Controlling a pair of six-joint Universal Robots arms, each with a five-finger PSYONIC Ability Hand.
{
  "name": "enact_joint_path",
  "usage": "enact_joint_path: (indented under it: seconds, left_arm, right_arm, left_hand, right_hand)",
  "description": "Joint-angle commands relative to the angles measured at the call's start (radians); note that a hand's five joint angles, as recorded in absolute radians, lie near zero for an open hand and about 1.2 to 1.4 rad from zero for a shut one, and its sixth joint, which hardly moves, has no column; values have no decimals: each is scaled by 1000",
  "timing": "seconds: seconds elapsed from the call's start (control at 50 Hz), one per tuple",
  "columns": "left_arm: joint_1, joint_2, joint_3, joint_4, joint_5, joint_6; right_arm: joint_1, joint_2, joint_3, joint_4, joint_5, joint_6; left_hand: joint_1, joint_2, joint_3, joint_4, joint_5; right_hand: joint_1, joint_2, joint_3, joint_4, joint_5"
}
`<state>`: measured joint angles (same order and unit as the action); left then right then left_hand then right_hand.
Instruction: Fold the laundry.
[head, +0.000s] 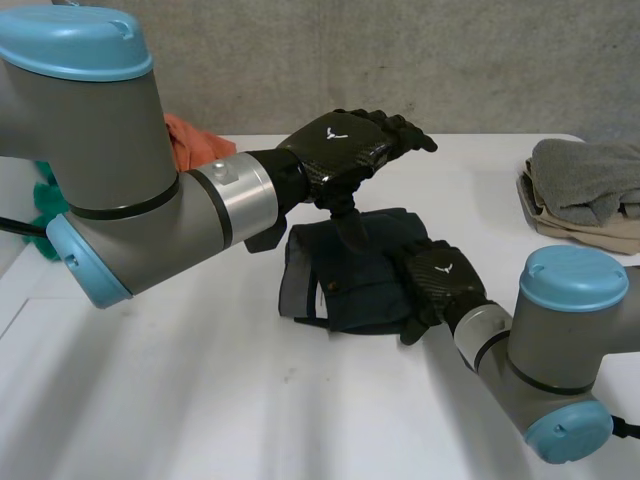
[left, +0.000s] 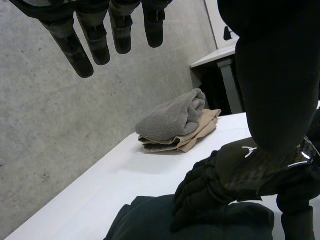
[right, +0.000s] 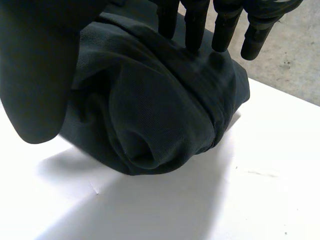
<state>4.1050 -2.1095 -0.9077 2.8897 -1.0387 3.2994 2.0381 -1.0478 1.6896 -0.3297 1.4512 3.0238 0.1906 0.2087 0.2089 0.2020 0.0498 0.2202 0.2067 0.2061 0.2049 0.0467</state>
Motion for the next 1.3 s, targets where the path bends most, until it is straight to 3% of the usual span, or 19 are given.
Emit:
enact_joint_path:
  seconds: [0.02, 0.32, 0.62, 0.7, 0.72, 0.76, 0.86, 0.9, 0.96, 1.06, 1.3]
  left_arm:
    - [-2, -12, 36, -6, -4, -58]
    - [-6, 5, 46, -17, -14, -83]
    - [-2, 8, 33, -12, -11, -83]
    - [4, 8, 30, -10, -9, -83]
    - [6, 10, 29, -12, -9, -83]
    - [8, 10, 26, -10, -8, -83]
    - [14, 14, 23, -12, -6, -83]
    - [15, 17, 23, -12, -6, -83]
    - [23, 22, 16, -10, -4, -87]
    - [32, 29, 10, -3, -3, -87]
    - [63, 103, 18, 5, -4, -99]
  right_arm:
    - [59, 28, -18, -11, 35, -14]
    - [109, 74, -21, -138, 150, -178]
    - [109, 170, -62, -265, 150, -299]
    - [109, 199, -90, -276, 155, -315]
    - [105, 199, -93, -288, 156, -315]
    - [102, 196, -94, -305, 156, -310]
    - [103, 190, -131, -383, 156, -312]
    - [105, 201, -154, -390, 158, -312]
    - [100, 233, -194, -376, 153, -307]
    - [83, 287, -297, -355, 141, -307]
    - [-124, 242, -632, -368, 169, -152]
  left_hand:
    - [-16, -34, -34, -27, -50]
    - [-16, -34, -34, -27, -50]
    - [-16, -34, -34, -27, -50]
    - [-16, -34, -34, -27, -50]
    - [-16, -34, -34, -27, -50]
    - [-16, -34, -34, -27, -50]
    - [-16, -34, -34, -27, -50]
    - [-16, -34, -34, -27, -50]
    - [-16, -34, -34, -27, -50]
    - [-16, -34, -34, -27, -50]
    - [-16, -34, -34, -27, -50]
  right_hand:
    - [-13, 0, 1, 2, -14]
    - [101, 114, 115, 116, 100]
    - [336, 349, 350, 351, 335]
    - [672, 686, 686, 688, 671]
    - [1095, 1109, 1109, 1110, 1094]
    - [1176, 1189, 1190, 1191, 1175]
    - [1176, 1190, 1190, 1191, 1175]
    - [974, 987, 988, 989, 973]
    - [1175, 1189, 1189, 1191, 1174]
    - [1176, 1190, 1190, 1191, 1175]
    - [1176, 1190, 1190, 1191, 1175]
